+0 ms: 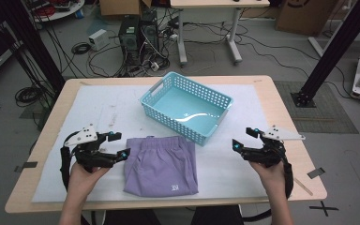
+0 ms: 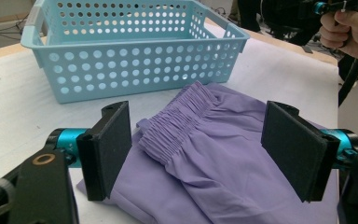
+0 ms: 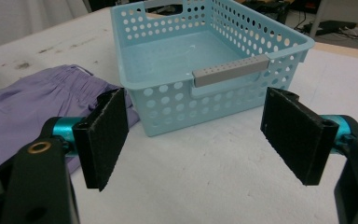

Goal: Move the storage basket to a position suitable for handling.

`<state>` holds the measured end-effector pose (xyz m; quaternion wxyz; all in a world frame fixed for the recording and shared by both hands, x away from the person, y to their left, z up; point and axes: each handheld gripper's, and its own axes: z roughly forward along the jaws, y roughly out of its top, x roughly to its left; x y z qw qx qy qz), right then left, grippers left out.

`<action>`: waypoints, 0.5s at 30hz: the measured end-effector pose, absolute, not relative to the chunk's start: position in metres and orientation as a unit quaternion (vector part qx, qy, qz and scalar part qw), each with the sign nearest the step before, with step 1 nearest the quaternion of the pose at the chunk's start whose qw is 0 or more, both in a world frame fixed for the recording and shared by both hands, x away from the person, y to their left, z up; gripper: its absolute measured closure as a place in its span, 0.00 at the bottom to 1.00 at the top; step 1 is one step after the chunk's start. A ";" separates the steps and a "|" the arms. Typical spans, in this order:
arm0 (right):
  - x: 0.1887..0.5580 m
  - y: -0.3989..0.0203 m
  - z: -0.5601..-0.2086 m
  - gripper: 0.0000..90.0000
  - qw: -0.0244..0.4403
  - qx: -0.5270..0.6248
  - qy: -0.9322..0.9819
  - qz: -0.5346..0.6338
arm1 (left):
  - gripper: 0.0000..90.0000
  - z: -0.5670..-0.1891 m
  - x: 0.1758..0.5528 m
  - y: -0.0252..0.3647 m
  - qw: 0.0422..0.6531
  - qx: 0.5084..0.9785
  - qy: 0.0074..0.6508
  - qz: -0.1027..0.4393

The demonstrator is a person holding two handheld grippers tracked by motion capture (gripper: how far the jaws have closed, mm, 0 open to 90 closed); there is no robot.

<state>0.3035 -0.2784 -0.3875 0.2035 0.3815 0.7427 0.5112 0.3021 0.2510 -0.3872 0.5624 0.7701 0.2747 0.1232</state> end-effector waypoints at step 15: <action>0.306 -0.280 -0.389 0.26 0.205 0.385 0.740 0.512 | 0.27 -0.384 0.308 0.252 0.573 0.768 0.259 0.119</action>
